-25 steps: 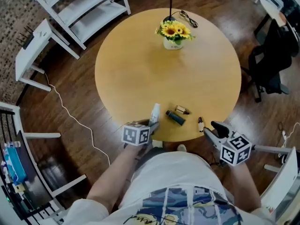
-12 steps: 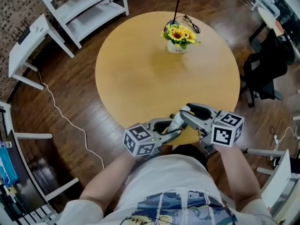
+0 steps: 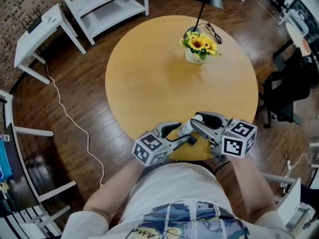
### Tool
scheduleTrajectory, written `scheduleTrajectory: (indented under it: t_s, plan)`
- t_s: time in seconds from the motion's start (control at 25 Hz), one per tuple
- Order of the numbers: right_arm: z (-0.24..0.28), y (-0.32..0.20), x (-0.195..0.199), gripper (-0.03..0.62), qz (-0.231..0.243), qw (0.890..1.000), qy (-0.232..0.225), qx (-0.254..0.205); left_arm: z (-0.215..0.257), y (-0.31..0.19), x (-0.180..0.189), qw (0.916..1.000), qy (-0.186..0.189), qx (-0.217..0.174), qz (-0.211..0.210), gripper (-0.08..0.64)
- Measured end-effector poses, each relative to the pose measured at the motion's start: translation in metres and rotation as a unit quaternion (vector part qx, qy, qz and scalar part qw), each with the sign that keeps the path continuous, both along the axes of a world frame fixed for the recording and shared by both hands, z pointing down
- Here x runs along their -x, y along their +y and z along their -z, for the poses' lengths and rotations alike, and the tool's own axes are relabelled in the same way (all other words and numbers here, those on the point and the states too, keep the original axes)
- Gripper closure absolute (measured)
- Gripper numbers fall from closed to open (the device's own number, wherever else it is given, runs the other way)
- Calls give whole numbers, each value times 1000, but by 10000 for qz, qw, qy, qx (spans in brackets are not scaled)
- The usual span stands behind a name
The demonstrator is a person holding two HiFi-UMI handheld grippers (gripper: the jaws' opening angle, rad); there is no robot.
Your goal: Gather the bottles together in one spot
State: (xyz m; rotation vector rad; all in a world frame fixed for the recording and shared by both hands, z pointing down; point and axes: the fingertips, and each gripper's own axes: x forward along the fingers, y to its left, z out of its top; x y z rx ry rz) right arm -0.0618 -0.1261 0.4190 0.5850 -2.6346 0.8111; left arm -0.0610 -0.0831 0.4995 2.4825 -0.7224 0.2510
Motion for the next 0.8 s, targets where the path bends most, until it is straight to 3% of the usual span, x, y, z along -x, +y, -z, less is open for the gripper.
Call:
scheduleTrajectory:
  t_s: [0.12, 0.28, 0.52, 0.8]
  plan:
    - [-5, -35, -11, 454, -66, 9971, 484, -586, -9, -14, 23, 9966, -497, 201, 622, 313]
    - [-19, -99, -37, 454, -302, 9840, 1168, -1308, -11, -16, 38, 9887, -743, 503, 1202, 313]
    - [-48, -195, -59, 454, -775, 9730, 1476, -1593, -14, -2, 46, 9734, -498, 1097, 1947, 313]
    - [-98, -294, -75, 454, -1362, 9633, 1641, -1631, -16, 21, 52, 9555, -718, 1426, 2481, 313]
